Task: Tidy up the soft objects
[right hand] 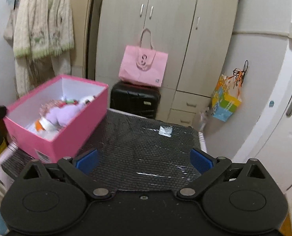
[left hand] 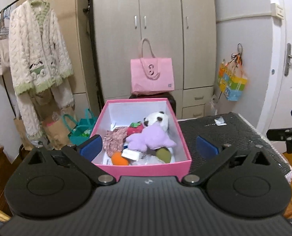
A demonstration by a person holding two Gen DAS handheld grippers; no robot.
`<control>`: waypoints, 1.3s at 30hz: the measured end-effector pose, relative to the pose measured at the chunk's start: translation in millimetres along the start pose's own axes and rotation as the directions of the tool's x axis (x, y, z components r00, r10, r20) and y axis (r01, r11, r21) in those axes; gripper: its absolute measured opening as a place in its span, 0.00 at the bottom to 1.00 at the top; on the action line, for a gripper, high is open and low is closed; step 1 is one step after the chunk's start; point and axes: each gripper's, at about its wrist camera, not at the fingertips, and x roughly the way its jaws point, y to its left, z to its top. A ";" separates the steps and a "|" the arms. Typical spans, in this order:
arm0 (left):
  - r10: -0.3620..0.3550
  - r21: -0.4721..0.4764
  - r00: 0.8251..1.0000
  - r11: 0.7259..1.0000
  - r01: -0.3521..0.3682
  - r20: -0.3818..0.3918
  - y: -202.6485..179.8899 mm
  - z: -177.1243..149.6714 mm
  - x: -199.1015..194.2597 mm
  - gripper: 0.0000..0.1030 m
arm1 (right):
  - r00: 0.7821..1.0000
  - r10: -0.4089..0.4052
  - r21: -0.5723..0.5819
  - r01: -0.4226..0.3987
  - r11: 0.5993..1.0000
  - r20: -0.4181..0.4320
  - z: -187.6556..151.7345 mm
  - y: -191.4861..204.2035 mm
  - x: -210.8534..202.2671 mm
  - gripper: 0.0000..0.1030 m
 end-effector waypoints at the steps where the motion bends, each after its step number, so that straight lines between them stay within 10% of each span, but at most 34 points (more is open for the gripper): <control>1: -0.004 0.002 1.000 1.000 0.004 0.005 -2.1 -0.1 -0.9 1.00 | 1.000 0.014 0.022 -0.015 1.000 0.011 -3.3 0.0 -5.8 0.98; 13: 0.014 -0.018 1.000 1.000 -0.013 0.012 -15.5 -24.7 -8.8 1.00 | 0.991 -0.023 0.140 0.005 0.990 0.129 -28.1 7.1 -42.7 0.98; 39: 0.136 0.008 0.990 0.991 -0.137 0.033 -36.7 -45.9 -10.1 1.00 | 0.991 -0.083 0.122 0.071 0.990 0.102 -51.5 20.6 -42.2 0.98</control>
